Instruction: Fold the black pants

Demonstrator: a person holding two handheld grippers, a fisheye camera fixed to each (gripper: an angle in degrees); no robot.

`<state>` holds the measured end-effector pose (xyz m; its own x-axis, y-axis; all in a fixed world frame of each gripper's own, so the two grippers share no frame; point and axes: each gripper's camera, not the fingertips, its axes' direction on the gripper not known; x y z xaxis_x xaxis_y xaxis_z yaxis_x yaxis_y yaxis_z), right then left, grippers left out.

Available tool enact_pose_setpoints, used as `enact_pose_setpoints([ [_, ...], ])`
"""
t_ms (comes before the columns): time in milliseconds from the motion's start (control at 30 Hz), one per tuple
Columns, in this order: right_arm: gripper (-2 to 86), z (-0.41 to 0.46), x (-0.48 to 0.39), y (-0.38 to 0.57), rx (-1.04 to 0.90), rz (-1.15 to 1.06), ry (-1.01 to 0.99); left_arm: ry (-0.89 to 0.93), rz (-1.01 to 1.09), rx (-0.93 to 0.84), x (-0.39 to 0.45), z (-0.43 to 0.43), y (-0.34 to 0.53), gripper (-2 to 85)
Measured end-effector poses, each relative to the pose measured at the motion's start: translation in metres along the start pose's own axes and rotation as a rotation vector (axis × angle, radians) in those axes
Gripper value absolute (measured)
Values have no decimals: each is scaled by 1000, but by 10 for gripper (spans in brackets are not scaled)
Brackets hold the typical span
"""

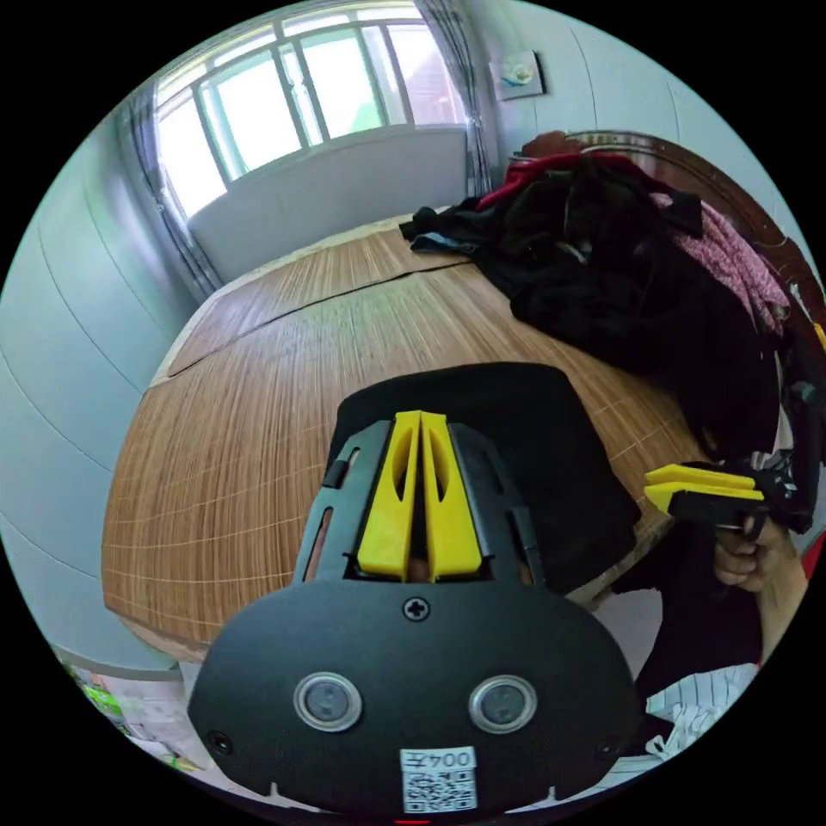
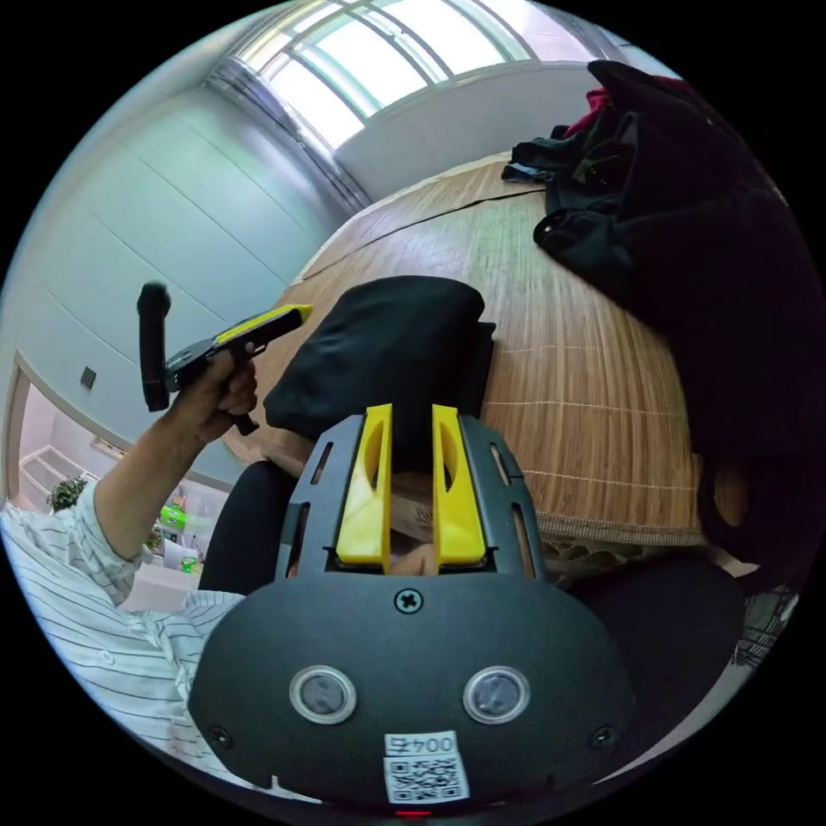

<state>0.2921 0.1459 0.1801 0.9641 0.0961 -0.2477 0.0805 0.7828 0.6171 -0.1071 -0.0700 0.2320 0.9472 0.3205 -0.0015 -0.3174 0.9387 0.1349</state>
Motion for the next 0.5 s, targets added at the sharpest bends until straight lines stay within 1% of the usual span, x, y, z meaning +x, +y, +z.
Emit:
enact_pose_setpoints([
  [67,93,1,27,2,-16,109,-73,1,-133,-2,-29,-27,26,4],
  [100,94,2,32,3,-18,132,-90,-8,-177,-6,-36,-32,36,4],
  [167,96,13,45,3,-39,188,-99,-58,-336,-17,-59,-42,79,3],
  [200,95,16,47,3,-45,203,-96,-72,-334,-26,-61,-40,87,3],
  [233,92,24,51,3,-61,236,-108,-77,-282,-97,-60,-30,95,3],
  [267,87,34,52,3,-89,258,-127,-88,-227,-132,-58,-21,100,2],
  [333,79,53,44,3,-167,228,-103,-133,-183,-111,-58,-25,101,2],
  [400,79,54,34,5,-164,173,-53,-122,-234,-90,-70,-45,95,2],
  [467,83,37,41,5,-96,203,-108,-15,-371,12,-92,-83,98,1],
  [500,84,34,45,5,-78,219,-125,25,-406,22,-97,-90,101,1],
])
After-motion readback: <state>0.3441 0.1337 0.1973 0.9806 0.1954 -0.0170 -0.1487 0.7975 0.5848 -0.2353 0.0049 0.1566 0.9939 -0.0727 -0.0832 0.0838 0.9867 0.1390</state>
